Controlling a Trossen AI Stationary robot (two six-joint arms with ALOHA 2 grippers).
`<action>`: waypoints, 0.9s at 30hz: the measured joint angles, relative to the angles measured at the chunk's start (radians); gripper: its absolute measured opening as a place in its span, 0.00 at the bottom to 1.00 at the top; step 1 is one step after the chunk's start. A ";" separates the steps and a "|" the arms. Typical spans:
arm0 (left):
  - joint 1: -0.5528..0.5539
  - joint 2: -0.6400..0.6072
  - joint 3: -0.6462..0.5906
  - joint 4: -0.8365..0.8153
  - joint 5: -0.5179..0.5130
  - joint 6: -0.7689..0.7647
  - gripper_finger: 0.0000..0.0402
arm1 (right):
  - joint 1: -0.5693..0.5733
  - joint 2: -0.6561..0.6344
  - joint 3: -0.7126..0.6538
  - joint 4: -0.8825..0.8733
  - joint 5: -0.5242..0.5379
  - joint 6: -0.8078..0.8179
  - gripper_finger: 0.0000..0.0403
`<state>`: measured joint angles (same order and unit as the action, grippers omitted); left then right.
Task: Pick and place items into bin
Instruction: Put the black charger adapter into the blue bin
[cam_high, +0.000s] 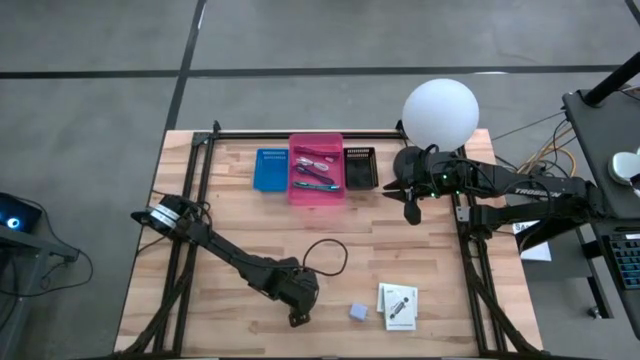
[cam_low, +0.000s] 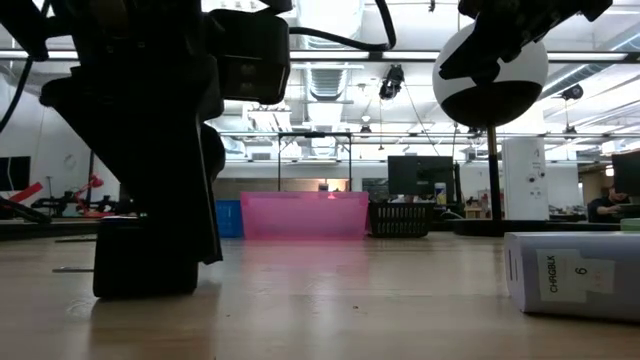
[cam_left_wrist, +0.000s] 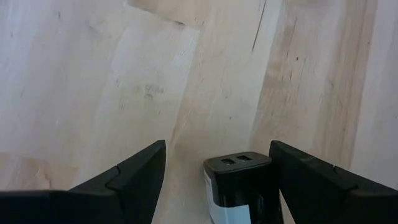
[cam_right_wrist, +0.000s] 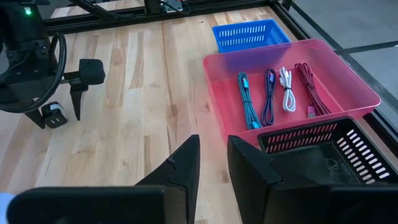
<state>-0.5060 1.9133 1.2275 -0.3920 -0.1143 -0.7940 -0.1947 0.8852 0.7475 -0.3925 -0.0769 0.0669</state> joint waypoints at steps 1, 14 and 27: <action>0.000 0.000 -0.002 0.001 0.000 0.000 0.67 | 0.000 0.000 0.000 0.000 0.000 0.000 0.18; 0.000 0.000 -0.009 0.000 0.083 -0.012 0.67 | 0.000 0.000 0.000 0.000 0.000 0.001 0.16; 0.000 -0.001 -0.018 -0.009 0.100 -0.012 0.40 | 0.000 0.000 0.000 0.000 0.000 0.001 0.17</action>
<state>-0.5060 1.9125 1.2097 -0.4010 -0.0139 -0.8059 -0.1947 0.8852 0.7475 -0.3927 -0.0769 0.0681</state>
